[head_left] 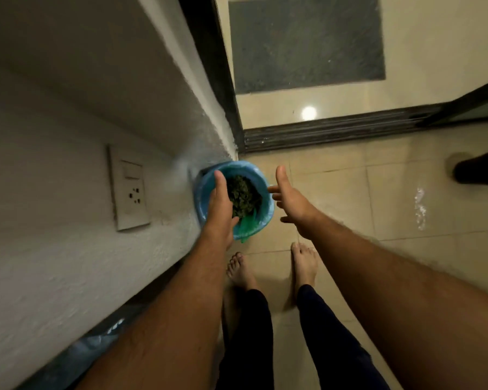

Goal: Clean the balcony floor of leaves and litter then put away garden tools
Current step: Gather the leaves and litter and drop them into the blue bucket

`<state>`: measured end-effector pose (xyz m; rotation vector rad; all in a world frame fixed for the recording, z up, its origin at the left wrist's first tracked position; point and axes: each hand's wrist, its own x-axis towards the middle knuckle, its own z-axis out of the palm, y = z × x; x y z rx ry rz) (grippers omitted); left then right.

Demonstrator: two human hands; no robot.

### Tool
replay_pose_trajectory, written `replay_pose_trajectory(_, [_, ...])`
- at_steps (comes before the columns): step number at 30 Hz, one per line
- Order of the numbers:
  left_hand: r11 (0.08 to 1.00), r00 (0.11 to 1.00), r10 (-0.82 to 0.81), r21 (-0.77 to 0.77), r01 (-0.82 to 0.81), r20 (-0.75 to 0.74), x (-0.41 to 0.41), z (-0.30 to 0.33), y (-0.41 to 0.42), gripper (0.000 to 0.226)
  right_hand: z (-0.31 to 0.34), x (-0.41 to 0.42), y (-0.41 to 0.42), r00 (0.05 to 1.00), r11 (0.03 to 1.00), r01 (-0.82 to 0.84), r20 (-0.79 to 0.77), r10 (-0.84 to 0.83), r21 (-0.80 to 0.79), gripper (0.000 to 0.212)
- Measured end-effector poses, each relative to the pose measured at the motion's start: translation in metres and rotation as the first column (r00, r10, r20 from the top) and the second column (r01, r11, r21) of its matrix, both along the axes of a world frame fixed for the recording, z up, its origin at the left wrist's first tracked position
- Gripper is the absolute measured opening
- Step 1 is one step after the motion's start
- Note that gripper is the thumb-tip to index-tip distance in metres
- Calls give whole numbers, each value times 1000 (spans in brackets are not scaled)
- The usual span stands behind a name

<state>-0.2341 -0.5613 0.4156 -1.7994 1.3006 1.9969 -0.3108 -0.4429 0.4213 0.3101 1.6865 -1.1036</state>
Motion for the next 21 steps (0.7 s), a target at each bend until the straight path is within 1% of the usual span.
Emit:
replay_pose_trajectory(2, [985, 989, -148, -90, 147, -11, -7, 44, 8, 70, 44, -4, 20, 996, 999, -32, -80, 35, 42, 79])
replay_pose_trajectory(3, [964, 971, -235, -138, 229, -31, -10, 74, 13, 63, 72, -6, 31, 990, 997, -42, -134, 50, 62, 80])
replay_pose_trajectory(5, [893, 910, -412, -220, 392, -52, -12, 132, 23, 49, 131, -10, 57, 962, 993, -75, -255, 96, 93, 79])
replay_pose_trajectory(6, [839, 861, -507, -252, 482, -39, -12, 160, 28, 50, 159, -12, 71, 945, 990, -84, -305, 115, 113, 76])
replay_pose_trajectory(8, [709, 742, -670, -293, 641, 1, -13, 211, 40, 60, 216, -14, 101, 915, 986, -75, -382, 128, 151, 68])
replay_pose_trajectory(10, [541, 584, -811, -360, 760, 15, -19, 258, 56, 68, 266, -8, 139, 894, 982, -17, -437, 99, 186, 62])
replay_pose_trajectory(11, [448, 497, -867, -407, 796, 20, -23, 280, 66, 69, 287, -5, 159, 882, 980, 13, -463, 83, 201, 59])
replay_pose_trajectory(13, [289, 354, -934, -468, 835, 54, -35, 312, 85, 72, 321, 1, 198, 858, 970, 84, -511, 47, 229, 56])
replay_pose_trajectory(15, [149, 220, -971, -491, 858, 90, -49, 335, 108, 86, 346, 13, 240, 856, 947, 197, -516, -40, 254, 54])
replay_pose_trajectory(17, [33, 108, -988, -533, 845, 111, -69, 343, 132, 102, 362, 25, 277, 853, 916, 286, -510, -110, 281, 62])
replay_pose_trajectory(18, [-27, 45, -992, -560, 828, 114, -81, 355, 154, 99, 370, 30, 301, 840, 892, 345, -521, -154, 293, 74])
replay_pose_trajectory(20, [-137, -68, -989, -612, 779, 135, -100, 376, 198, 84, 361, 39, 356, 798, 843, 453, -555, -236, 292, 109])
replay_pose_trajectory(21, [-172, -110, -985, -644, 745, 136, -108, 385, 220, 80, 358, 43, 382, 776, 824, 488, -575, -259, 288, 122])
